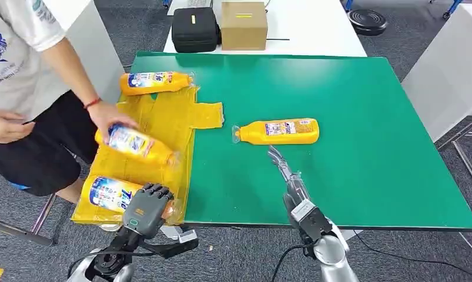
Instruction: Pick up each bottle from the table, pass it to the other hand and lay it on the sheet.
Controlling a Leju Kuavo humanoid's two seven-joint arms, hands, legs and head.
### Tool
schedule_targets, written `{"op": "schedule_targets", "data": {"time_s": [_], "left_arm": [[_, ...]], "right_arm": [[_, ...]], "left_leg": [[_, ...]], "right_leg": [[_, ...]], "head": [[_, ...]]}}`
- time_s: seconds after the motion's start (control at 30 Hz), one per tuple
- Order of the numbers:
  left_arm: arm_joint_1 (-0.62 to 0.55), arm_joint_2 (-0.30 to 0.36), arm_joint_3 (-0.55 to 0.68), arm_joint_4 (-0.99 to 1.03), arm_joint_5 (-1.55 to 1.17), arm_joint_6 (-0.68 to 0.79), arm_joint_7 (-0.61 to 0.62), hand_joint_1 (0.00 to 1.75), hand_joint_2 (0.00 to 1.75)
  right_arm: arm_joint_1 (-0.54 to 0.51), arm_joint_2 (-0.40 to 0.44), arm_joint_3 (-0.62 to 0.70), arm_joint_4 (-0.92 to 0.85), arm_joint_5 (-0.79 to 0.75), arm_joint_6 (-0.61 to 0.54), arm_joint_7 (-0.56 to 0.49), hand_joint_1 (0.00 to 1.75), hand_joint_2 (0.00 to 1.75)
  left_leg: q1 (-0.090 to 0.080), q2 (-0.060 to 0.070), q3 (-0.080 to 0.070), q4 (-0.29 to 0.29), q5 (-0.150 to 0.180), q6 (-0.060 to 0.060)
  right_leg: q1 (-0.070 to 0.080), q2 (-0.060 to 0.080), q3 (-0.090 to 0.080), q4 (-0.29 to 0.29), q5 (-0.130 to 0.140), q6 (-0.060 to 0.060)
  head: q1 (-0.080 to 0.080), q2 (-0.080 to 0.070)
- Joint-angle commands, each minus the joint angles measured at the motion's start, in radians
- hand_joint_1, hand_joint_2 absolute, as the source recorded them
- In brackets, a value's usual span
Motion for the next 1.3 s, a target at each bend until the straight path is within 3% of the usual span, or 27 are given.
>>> {"op": "schedule_targets", "data": {"time_s": [0.03, 0.23, 0.53, 0.9, 1.3], "left_arm": [[-0.073, -0.035, -0.025, 0.115, -0.003, 0.025, 0.004, 1.75, 1.75], [-0.157, -0.081, -0.028, 0.200, 0.000, 0.059, 0.006, 1.75, 1.75], [-0.308, -0.114, -0.033, 0.402, 0.015, 0.131, -0.092, 1.75, 1.75], [-0.299, -0.111, -0.021, 0.452, 0.020, 0.123, -0.104, 1.75, 1.75], [-0.279, -0.105, -0.026, 0.502, -0.051, 0.103, -0.020, 1.75, 1.75]], "right_arm": [[-0.048, 0.001, 0.004, 0.078, -0.002, 0.004, 0.004, 0.00, 0.00], [-0.060, -0.004, 0.012, 0.090, -0.003, 0.004, 0.004, 0.00, 0.00], [-0.086, -0.021, 0.034, 0.134, -0.011, 0.003, 0.000, 0.00, 0.00], [-0.087, -0.021, 0.035, 0.147, -0.013, 0.002, -0.001, 0.00, 0.00], [-0.067, -0.017, 0.034, 0.133, -0.015, 0.005, -0.005, 0.00, 0.00]], "left_leg": [[0.002, 0.001, 0.005, 0.000, -0.002, -0.002], [0.002, -0.001, 0.005, 0.000, -0.002, -0.002], [0.001, -0.001, 0.004, 0.000, 0.000, -0.001], [0.002, 0.001, 0.006, 0.000, -0.002, -0.002], [0.001, 0.001, 0.004, 0.000, -0.001, -0.001]], "right_leg": [[0.002, 0.000, 0.005, -0.001, -0.001, -0.002], [0.002, -0.002, 0.006, -0.001, -0.002, -0.002], [0.001, -0.002, 0.005, -0.001, -0.001, -0.001], [0.002, 0.000, 0.006, -0.001, -0.002, -0.002], [0.001, 0.000, 0.004, -0.001, -0.001, -0.001]], "head": [[0.000, 0.000], [0.000, 0.000], [0.000, 0.000], [0.000, 0.000], [0.000, 0.000]]}}
